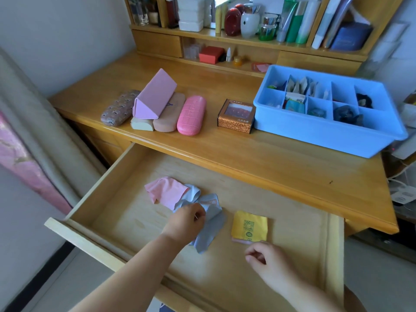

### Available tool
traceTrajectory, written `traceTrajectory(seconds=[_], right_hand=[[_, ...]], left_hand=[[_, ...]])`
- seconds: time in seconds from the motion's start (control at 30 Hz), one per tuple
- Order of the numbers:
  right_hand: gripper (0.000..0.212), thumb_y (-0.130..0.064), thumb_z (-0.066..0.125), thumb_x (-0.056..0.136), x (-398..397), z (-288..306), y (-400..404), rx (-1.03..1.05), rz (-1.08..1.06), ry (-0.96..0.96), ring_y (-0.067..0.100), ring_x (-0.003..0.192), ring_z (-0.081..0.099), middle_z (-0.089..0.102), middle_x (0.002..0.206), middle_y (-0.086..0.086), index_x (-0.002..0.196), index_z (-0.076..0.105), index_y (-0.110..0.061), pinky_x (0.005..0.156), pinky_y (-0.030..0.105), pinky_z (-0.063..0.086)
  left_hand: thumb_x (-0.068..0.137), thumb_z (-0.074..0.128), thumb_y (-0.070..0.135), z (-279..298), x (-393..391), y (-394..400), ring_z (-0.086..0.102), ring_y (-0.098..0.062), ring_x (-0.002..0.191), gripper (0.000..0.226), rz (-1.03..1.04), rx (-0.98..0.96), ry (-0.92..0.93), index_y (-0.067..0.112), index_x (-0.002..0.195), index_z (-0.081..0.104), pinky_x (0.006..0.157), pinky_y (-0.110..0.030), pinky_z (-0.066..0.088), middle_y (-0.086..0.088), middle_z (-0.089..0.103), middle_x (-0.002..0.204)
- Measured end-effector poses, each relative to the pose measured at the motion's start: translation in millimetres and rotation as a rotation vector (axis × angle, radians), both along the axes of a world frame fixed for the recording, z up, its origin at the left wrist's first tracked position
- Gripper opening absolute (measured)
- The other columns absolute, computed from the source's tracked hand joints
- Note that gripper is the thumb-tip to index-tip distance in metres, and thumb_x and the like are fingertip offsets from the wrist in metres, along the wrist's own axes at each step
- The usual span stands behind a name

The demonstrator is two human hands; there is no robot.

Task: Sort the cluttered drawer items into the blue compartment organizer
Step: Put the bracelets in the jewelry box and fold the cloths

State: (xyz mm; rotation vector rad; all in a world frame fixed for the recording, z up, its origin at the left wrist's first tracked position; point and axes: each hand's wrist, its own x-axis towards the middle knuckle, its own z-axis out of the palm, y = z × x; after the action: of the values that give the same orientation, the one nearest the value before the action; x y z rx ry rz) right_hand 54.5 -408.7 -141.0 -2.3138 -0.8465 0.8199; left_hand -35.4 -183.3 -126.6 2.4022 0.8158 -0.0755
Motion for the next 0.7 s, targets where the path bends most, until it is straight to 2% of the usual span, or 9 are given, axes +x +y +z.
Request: traceTrajectory(seconds=[0.1,0.2,0.27,0.33,0.43,0.47,0.53,0.6,0.7], right_hand=[[0.019,-0.024,0.065,0.084,-1.2,8.4,23.6,0.048,0.037,0.023,0.001,0.070,0.059,0.068,0.085,-0.016,0.072,0.060,-0.038,0.074,0.021,0.049],[0.009,-0.025,0.064,0.086,-0.7,15.7,52.0,0.081,0.076,0.030,0.004,0.077,0.060,0.066,0.084,-0.011,0.082,0.066,-0.032,0.075,0.019,0.048],[0.013,-0.024,0.063,0.086,-0.8,20.0,67.4,0.109,0.106,0.032,0.004,0.077,0.061,0.066,0.085,-0.011,0.080,0.063,-0.036,0.074,0.016,0.047],[0.018,-0.024,0.063,0.086,-0.8,22.2,79.1,0.118,0.125,0.036,0.004,0.077,0.061,0.066,0.086,-0.011,0.077,0.059,-0.040,0.073,0.017,0.047],[0.017,-0.026,0.063,0.086,0.6,25.2,88.3,0.127,0.138,0.029,0.003,0.077,0.060,0.066,0.082,-0.015,0.076,0.059,-0.039,0.072,0.017,0.048],[0.017,-0.025,0.064,0.085,1.7,27.0,90.2,0.136,0.135,0.030,0.003,0.076,0.061,0.065,0.080,-0.016,0.076,0.059,-0.039,0.070,0.016,0.047],[0.021,-0.025,0.065,0.085,4.0,32.4,93.3,0.154,0.122,0.035,0.000,0.073,0.059,0.064,0.072,-0.021,0.074,0.059,-0.041,0.064,0.010,0.044],[0.026,-0.025,0.065,0.084,5.9,39.7,95.5,0.172,0.104,0.038,-0.003,0.067,0.056,0.060,0.065,-0.029,0.070,0.057,-0.045,0.061,0.007,0.042],[0.025,-0.024,0.063,0.086,6.5,54.2,98.2,0.217,0.077,0.057,-0.006,0.057,0.052,0.056,0.061,-0.035,0.071,0.059,-0.043,0.051,0.007,0.039]], left_hand=[[0.088,0.058,0.017,5.5,-2.6,26.9,0.051,-0.016,0.071,0.006,0.275,0.035,-0.200,0.017,0.084,0.064,0.063,-0.025,0.038,0.001,0.057,0.088],[0.086,0.061,0.017,1.3,-5.6,49.0,0.055,-0.022,0.089,0.028,0.321,0.123,-0.094,0.011,0.113,0.057,0.070,-0.029,0.044,-0.003,0.049,0.118],[0.085,0.060,0.015,-1.7,-5.2,57.0,0.055,-0.026,0.102,0.040,0.266,0.144,0.021,0.011,0.123,0.048,0.076,-0.033,0.048,-0.007,0.044,0.126],[0.091,0.052,0.019,-4.7,-1.9,59.7,0.054,-0.025,0.109,0.037,0.190,0.234,0.111,0.015,0.128,0.048,0.080,-0.031,0.047,-0.006,0.046,0.129],[0.099,0.038,0.022,-1.9,-2.9,68.8,0.062,-0.020,0.098,0.029,0.144,0.319,0.098,0.020,0.115,0.062,0.075,-0.027,0.047,-0.003,0.064,0.112],[0.097,0.040,0.021,-1.5,-4.3,73.3,0.063,-0.020,0.091,0.028,0.121,0.323,0.094,0.020,0.108,0.066,0.072,-0.028,0.048,-0.003,0.067,0.103],[0.091,0.050,0.017,6.7,-8.6,79.7,0.059,-0.021,0.078,0.022,0.184,0.200,0.056,0.020,0.093,0.071,0.062,-0.026,0.042,-0.004,0.067,0.089],[0.084,0.059,0.017,16.1,-14.2,86.6,0.053,-0.019,0.069,0.013,0.214,0.154,-0.005,0.020,0.075,0.068,0.053,-0.025,0.033,-0.001,0.062,0.076],[0.078,0.070,0.021,32.2,-20.8,93.4,0.049,-0.016,0.058,0.025,0.256,0.047,-0.075,0.024,0.057,0.057,0.047,-0.021,0.031,0.006,0.054,0.059]])
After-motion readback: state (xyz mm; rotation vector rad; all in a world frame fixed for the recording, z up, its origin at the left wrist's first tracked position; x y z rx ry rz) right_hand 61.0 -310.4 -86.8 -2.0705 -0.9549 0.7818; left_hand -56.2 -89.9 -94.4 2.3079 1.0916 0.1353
